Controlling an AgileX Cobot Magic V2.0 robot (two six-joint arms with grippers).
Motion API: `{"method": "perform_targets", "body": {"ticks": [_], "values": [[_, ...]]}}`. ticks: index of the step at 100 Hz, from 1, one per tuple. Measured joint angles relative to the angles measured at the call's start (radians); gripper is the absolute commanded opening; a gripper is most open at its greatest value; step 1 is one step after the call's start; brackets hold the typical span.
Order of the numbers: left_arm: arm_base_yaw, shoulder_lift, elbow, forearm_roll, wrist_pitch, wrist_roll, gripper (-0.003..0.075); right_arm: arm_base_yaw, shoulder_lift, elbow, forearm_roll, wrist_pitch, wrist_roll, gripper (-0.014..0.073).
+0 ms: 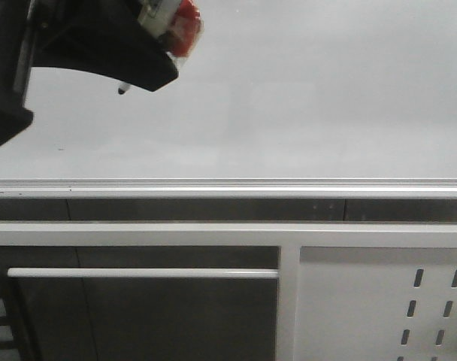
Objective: Write number 1 on whiteboard
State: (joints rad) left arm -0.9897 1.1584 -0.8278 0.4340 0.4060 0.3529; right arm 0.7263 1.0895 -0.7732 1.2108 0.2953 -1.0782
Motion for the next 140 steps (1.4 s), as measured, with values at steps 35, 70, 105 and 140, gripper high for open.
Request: {"method": "perform_targets", "body": {"ticks": [35, 70, 105, 140], "values": [[0.003, -0.02, 0.0, -0.008, 0.033, -0.037, 0.0041, -0.005, 0.006, 0.002, -0.012, -0.038, -0.017, -0.0076], [-0.001, -0.138, 0.0, -0.032, -0.008, 0.009, 0.0442, 0.001, 0.007, -0.002, 0.001, -0.048, -0.001, -0.0069], [0.0, -0.386, 0.0, -0.241, -0.005, -0.031, 0.0266, 0.001, -0.049, 0.0, -0.203, -0.075, 0.001, -0.0044], [0.0, -0.686, 0.137, 0.057, 0.006, -0.522, 0.0062, 0.001, -0.37, 0.185, -0.453, -0.202, 0.001, -0.0044]]}}
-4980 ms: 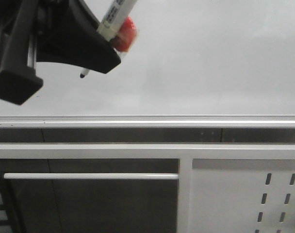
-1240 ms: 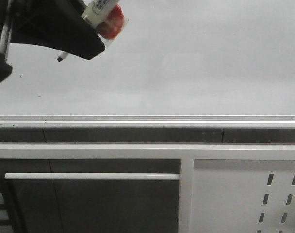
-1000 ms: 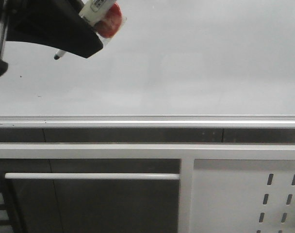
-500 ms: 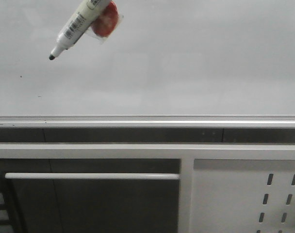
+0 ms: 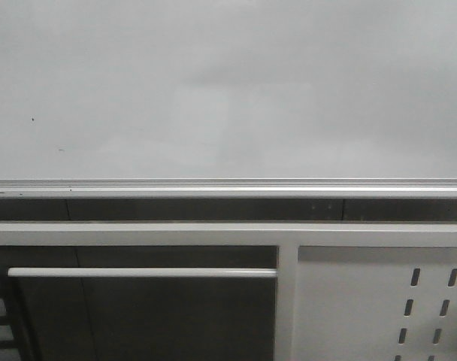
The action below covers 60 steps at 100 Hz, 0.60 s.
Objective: Write number 1 on whiteboard
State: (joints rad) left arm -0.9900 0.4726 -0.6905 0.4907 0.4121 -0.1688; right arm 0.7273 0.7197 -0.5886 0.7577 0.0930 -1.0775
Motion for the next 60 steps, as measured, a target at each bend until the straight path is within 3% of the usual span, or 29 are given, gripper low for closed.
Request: {"method": "perform_targets", "body": {"ticks": [28, 36, 45, 60], "values": [[0.0, -0.165, 0.141, 0.56, 0.053, -0.687, 0.0062, 0.0, -0.151, 0.102, -0.19, -0.102, 0.0, -0.0044], [0.0, -0.18, 0.178, 0.666, 0.084, -0.811, 0.005, 0.0, -0.145, 0.111, -0.264, -0.104, 0.0, -0.0044], [0.0, -0.181, 0.209, 0.772, 0.094, -0.931, -0.0019, 0.0, -0.124, 0.117, -0.336, -0.104, 0.0, -0.0044], [0.0, -0.181, 0.248, 0.892, 0.095, -1.061, -0.0018, 0.008, -0.093, 0.128, -0.385, -0.104, 0.0, -0.0044]]}}
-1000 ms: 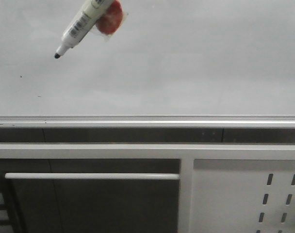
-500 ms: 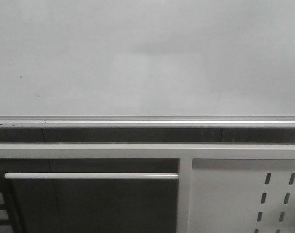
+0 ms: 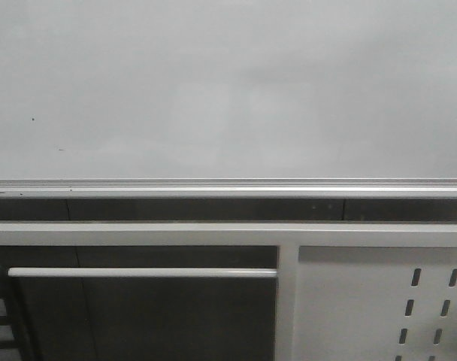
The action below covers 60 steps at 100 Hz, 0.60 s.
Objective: Write number 1 on whiteboard
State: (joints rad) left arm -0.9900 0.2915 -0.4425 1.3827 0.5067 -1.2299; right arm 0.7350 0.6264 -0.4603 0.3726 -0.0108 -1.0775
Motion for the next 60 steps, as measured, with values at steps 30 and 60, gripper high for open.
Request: {"method": "perform_targets", "body": {"ticks": [30, 60], "values": [[0.0, 0.0, 0.042, 0.045, -0.009, -0.034, -0.0018, 0.105, 0.092, 0.006, -0.075, -0.107, 0.0, -0.0045], [0.0, -0.001, 0.044, 0.055, -0.015, -0.034, -0.0018, 0.112, 0.253, 0.006, -0.149, -0.354, 0.0, -0.0046]]}}
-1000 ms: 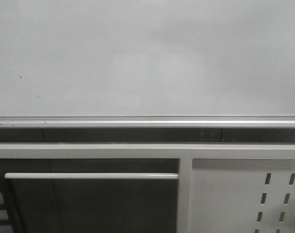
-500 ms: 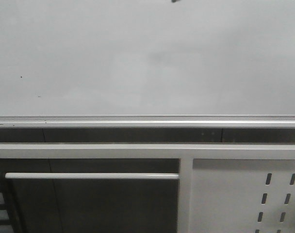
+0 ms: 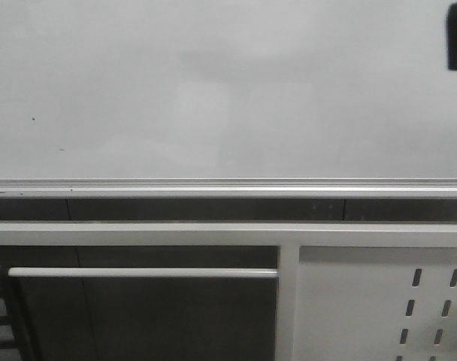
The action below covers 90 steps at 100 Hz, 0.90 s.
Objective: Write number 1 on whiteboard
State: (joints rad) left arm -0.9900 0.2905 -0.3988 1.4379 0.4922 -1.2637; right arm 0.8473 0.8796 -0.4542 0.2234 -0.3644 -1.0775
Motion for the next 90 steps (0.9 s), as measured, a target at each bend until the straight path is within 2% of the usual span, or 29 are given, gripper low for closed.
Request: {"method": "perform_targets", "body": {"ticks": [34, 54, 90], "values": [[0.0, 0.0, 0.0, 0.002, -0.002, -0.002, -0.0018, 0.0, 0.073, 0.0, -0.004, -0.115, -0.005, -0.0046], [0.0, 0.0, 0.0, 0.002, -0.002, -0.002, -0.0018, 0.0, 0.076, 0.0, 0.111, -0.12, -0.103, -0.005], [0.0, 0.0, 0.0, 0.002, -0.002, -0.002, -0.0018, 0.0, 0.156, 0.0, 0.169, -0.15, -0.12, -0.005]]}}
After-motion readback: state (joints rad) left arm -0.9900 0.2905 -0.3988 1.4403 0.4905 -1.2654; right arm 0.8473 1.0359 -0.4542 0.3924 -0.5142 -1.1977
